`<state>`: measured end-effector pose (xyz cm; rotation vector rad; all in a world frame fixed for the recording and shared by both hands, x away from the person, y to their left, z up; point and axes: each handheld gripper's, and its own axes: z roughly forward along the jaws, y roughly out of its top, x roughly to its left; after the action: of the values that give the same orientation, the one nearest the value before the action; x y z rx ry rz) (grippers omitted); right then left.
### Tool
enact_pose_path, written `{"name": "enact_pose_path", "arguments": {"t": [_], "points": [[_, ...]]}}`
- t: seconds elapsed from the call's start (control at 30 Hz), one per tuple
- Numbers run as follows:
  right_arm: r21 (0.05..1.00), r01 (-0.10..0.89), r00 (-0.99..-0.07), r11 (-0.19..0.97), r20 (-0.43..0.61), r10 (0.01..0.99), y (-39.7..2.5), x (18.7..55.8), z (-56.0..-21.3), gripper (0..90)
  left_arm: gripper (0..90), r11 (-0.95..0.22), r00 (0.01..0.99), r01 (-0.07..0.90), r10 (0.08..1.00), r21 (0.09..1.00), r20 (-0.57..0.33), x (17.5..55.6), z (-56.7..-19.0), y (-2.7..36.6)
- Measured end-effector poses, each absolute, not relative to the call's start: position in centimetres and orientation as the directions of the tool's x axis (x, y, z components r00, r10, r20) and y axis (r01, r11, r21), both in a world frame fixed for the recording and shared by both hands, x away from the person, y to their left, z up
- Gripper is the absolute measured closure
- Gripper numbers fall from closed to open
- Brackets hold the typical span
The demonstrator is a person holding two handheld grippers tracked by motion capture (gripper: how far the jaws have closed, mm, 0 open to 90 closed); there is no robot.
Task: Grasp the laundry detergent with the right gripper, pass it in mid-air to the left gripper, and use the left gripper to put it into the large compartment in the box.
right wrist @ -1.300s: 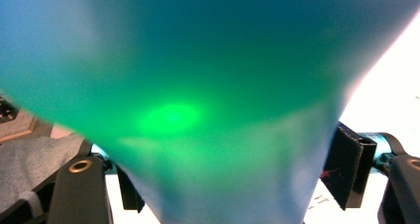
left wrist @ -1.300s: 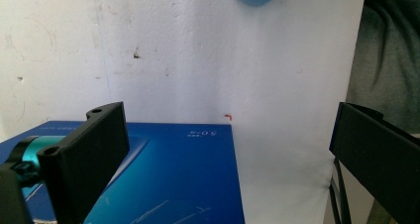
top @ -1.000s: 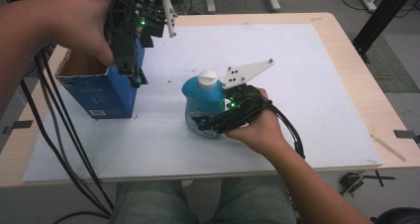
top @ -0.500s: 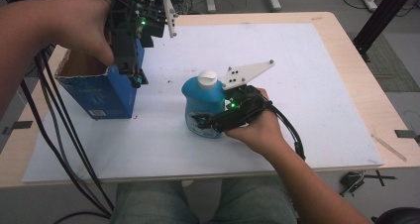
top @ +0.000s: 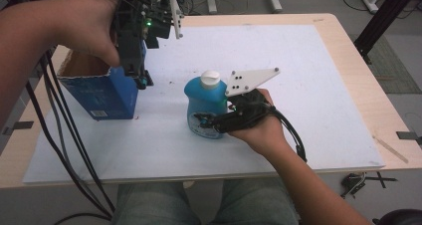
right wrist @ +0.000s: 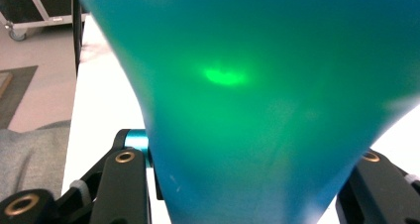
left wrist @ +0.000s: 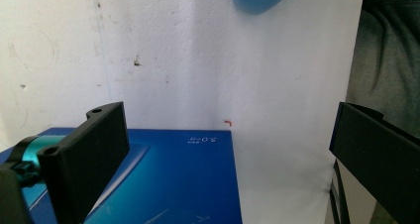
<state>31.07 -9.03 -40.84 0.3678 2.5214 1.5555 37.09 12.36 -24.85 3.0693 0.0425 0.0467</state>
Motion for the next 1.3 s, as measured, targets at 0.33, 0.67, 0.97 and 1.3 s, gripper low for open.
{"name": "enact_pose_path", "arguments": {"t": [0.33,0.67,0.97,1.3], "points": [[0.894,0.133,-0.958,0.428,0.005,0.286,-9.2,31.1,-40.3,46.5,1.8,-0.994,0.999,0.038,0.042,0.107,0.034,36.3,-24.1,12.2],[0.882,0.086,-0.978,0.464,-0.014,0.208,-8.5,31.0,-37.2,46.4,1.8,-0.991,0.999,0.047,0.049,0.128,0.013,35.4,-23.3,11.3],[0.866,0.07,-0.989,0.495,-0.006,0.151,-8.1,31.3,-35.6,46.4,1.8,-0.989,0.998,0.056,0.056,0.139,-0.007,34.2,-22.5,9.9],[0.871,0.052,-0.995,0.488,0.005,0.097,-7.5,31.0,-34.7,46.3,1.8,-0.988,0.999,0.042,0.039,0.149,-0.026,33.4,-22.4,8.2]]}}
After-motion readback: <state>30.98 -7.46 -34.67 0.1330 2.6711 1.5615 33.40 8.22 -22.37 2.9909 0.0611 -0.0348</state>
